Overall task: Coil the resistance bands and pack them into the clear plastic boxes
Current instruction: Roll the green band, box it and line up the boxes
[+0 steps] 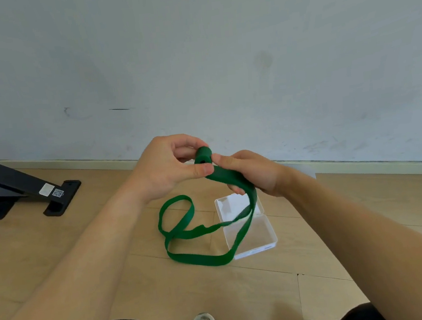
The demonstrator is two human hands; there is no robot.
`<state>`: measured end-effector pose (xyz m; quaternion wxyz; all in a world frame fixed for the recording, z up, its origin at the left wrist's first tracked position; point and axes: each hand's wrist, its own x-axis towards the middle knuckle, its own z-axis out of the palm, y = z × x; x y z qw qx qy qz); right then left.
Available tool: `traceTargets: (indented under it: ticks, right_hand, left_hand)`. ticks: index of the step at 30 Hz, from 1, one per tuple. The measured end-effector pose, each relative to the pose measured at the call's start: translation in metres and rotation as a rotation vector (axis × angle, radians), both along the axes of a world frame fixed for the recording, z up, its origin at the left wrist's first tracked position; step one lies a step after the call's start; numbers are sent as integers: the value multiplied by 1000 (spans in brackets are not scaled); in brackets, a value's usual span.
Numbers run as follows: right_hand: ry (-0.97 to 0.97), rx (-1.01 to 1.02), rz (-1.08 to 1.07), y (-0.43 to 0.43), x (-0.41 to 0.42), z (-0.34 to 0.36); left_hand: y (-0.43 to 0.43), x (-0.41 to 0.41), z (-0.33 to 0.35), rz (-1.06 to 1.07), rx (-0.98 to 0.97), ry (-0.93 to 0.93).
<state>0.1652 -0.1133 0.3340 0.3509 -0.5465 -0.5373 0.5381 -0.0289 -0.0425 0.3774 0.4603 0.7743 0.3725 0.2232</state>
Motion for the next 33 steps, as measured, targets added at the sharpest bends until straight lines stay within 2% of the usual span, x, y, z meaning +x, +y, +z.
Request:
traceTargets:
  ticks: [4,7,13,15,16,20,22,24,27,33]
  right_hand:
    - [-95,-68,71,-1,4,0]
    - [-83,-112,103,-3,4,2]
    - [-115,-79,38,1,-7,-4]
    - [-41,-68,47,-1,-6,-7]
    - [30,-58,45,-3,-3,-8]
    - [414,-3,7,-5,3,-9]
    - [559,31,-3,-3,-2,-10]
    - [670,26,-35,-2,-6,-9]
    - [646,23,8,-2,-6,-9]
    - [115,-101,90,-5,0,-5]
  left_hand:
    - [-3,-3,10,-83,109,310]
    - [-7,3,17,-142,233,559]
    - [-20,20,18,-225,501,799]
    - [-18,16,12,-213,467,743]
    - [-15,12,7,-183,396,632]
    - [-21,6,-18,8,1,-43]
    - [-29,17,-22,88,-70,-268]
    - [-31,24,-18,131,-161,-401]
    - [-23,21,-8,93,-153,-337]
    - [-12,6,-1,32,-22,-29]
